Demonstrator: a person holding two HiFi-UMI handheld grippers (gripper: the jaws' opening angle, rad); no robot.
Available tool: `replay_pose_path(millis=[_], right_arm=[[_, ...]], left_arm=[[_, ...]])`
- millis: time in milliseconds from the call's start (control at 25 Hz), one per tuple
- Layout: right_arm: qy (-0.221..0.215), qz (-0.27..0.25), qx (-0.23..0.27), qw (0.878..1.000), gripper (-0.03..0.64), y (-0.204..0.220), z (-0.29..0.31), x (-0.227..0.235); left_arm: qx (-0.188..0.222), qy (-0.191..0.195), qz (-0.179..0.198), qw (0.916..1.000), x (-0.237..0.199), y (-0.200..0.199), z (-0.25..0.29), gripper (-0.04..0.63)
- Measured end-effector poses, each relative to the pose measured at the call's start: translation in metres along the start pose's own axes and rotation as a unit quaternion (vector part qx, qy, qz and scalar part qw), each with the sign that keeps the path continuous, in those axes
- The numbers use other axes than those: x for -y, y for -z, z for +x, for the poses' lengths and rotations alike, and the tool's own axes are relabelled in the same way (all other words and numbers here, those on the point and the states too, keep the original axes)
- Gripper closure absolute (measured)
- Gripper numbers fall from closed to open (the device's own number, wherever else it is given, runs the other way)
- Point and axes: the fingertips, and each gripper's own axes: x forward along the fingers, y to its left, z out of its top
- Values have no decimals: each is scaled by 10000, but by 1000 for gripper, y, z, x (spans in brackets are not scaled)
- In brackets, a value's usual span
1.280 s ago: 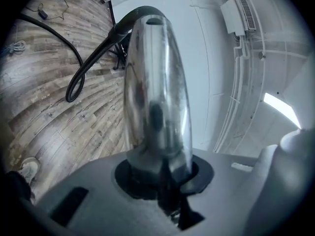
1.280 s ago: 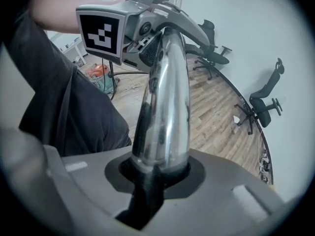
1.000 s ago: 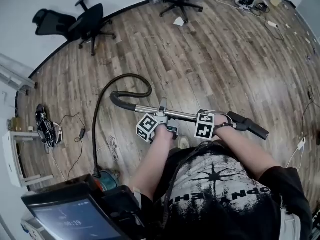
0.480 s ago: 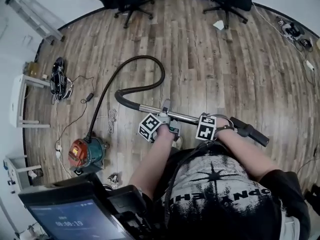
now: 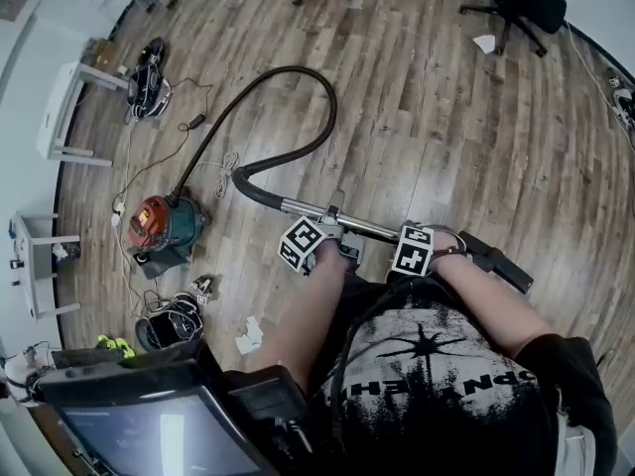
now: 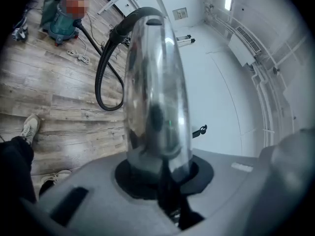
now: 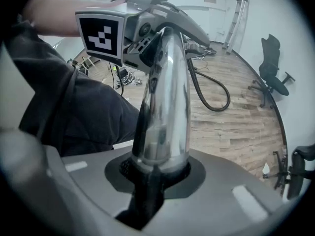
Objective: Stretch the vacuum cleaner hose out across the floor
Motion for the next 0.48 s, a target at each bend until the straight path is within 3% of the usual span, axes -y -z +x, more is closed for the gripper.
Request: replay_pose_path(millis=[160,480], right_arm=[[-176,-169,-54,9997,529,22,3,-21],[65,-17,34,10000,532,53,-10,-60]], left_arm=[[95,-101,-73,9999,-6,22,-17,532],[5,175,137,9998,7,67,-45,533]])
